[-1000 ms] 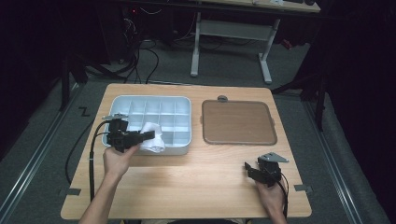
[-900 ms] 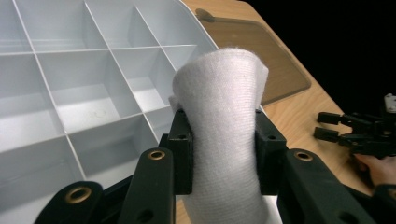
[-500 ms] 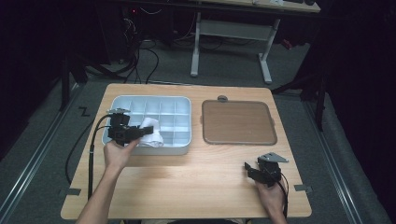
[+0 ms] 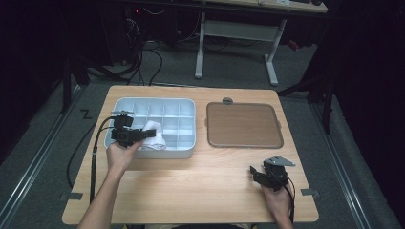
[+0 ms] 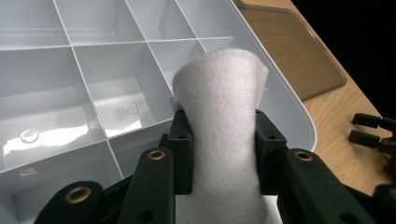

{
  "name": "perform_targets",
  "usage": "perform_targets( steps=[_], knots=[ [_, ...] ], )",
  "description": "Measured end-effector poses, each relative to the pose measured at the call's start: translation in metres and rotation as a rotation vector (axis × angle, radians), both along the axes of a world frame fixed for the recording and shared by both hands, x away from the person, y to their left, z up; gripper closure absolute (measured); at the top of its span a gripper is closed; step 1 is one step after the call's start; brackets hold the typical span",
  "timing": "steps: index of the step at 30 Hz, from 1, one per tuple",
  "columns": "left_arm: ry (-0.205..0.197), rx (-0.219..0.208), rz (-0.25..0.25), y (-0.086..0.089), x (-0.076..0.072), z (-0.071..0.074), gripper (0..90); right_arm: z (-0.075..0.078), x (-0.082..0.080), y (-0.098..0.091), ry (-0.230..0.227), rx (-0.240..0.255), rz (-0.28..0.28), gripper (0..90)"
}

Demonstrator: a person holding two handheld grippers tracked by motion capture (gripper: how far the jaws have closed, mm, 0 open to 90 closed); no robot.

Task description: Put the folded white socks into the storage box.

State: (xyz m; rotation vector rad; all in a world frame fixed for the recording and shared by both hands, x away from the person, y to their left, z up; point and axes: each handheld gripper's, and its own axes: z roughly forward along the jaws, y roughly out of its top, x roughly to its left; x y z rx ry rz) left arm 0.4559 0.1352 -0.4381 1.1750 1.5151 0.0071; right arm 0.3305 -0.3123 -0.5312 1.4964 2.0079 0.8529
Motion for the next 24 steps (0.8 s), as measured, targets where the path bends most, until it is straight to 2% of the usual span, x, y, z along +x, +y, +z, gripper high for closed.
perform_targets(
  steps=[7, 10, 16, 22, 24],
  knots=[
    [0.033, 0.000, -0.007, 0.000, 0.005, -0.013, 66.7, 0.000, 0.000, 0.000, 0.000, 0.000, -0.001, 38.3],
    [0.042, -0.021, -0.005, 0.001, 0.007, -0.016, 66.7, 0.000, 0.000, 0.000, 0.001, 0.001, -0.001, 38.3],
    [0.072, -0.003, -0.006, 0.001, 0.011, -0.024, 66.7, 0.000, 0.000, 0.000, 0.001, 0.001, -0.001, 38.3],
    [0.066, 0.033, -0.010, -0.001, 0.012, -0.029, 66.7, 0.000, 0.000, 0.000, 0.001, 0.001, 0.001, 38.2],
    [0.058, 0.072, -0.016, -0.002, 0.011, -0.031, 66.7, 0.000, 0.000, 0.000, 0.000, 0.001, 0.001, 38.2]
  ],
)
